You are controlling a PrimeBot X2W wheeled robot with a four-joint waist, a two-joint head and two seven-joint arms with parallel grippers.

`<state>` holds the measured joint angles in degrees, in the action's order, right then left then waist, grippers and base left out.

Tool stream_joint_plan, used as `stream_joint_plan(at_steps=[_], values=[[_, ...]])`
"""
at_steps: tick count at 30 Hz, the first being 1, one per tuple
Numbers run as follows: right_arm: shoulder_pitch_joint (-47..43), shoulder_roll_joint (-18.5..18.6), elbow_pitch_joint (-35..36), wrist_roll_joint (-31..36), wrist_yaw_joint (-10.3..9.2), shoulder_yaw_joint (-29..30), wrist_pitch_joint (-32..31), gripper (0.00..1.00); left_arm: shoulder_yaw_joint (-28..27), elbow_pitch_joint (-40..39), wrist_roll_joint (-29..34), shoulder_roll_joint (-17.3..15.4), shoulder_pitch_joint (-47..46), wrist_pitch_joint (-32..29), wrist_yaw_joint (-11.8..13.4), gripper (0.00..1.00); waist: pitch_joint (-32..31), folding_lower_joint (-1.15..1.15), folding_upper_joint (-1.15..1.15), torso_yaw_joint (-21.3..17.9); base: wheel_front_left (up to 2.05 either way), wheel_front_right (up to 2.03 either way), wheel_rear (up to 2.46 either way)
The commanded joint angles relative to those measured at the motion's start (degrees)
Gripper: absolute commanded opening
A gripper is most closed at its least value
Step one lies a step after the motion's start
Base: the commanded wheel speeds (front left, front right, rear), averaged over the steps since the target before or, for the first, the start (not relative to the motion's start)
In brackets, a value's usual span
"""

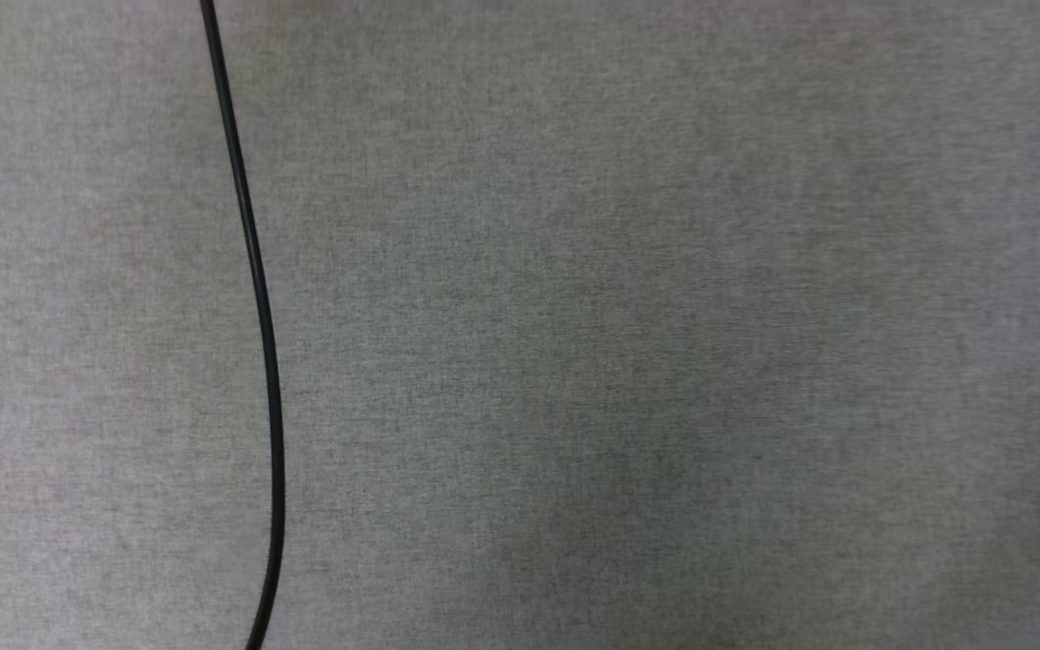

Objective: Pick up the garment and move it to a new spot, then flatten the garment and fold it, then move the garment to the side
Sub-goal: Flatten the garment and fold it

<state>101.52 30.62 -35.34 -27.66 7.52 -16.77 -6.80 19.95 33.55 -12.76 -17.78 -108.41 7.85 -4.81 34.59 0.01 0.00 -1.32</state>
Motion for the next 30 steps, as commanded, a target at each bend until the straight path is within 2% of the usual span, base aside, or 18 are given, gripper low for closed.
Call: stream_joint_plan(at_steps=[1,9,15,20,25,30], values=[[0.2,-0.5,-1.1,-0.2,-0.07,-0.7,0.7,0.0,0.1,0.5,-0.1,-0.2,0.9,0.6,-0.1,0.0,0.9,-0.01,0.0,0.5,0.0,0.0,0.0],[-6.7,-0.2,-6.6,-3.3,-0.08,-9.7,5.5,0.0,-0.4,3.3,-2.8,-0.5,10.0,3.9,-0.2,0.0,1.4,-0.01,0.0,0.7,0.0,0.0,0.0],[-14.4,0.4,-6.6,-8.0,-0.08,-16.3,8.1,0.0,-1.0,3.5,-5.8,-1.6,21.3,5.6,-0.8,0.0,-0.3,-0.01,0.0,0.3,0.0,0.0,0.0],[-22.1,2.0,-4.8,-11.7,-0.07,-21.0,10.0,0.0,-1.0,-0.3,-7.6,-2.1,33.1,6.6,-0.9,0.0,-2.5,-0.01,0.0,0.5,0.0,0.0,0.0],[-31.2,4.3,-1.7,-15.6,-0.07,-24.9,11.0,0.0,-1.9,-7.1,-9.6,-2.5,47.2,7.0,1.0,0.0,-5.6,-0.01,0.0,0.7,0.0,0.0,0.0],[-40.5,6.5,1.6,-18.9,-0.07,-27.0,11.9,0.0,-2.6,-13.3,-13.1,-1.7,61.3,6.8,2.0,0.0,-9.3,-0.01,0.0,1.2,0.0,0.0,0.0]])
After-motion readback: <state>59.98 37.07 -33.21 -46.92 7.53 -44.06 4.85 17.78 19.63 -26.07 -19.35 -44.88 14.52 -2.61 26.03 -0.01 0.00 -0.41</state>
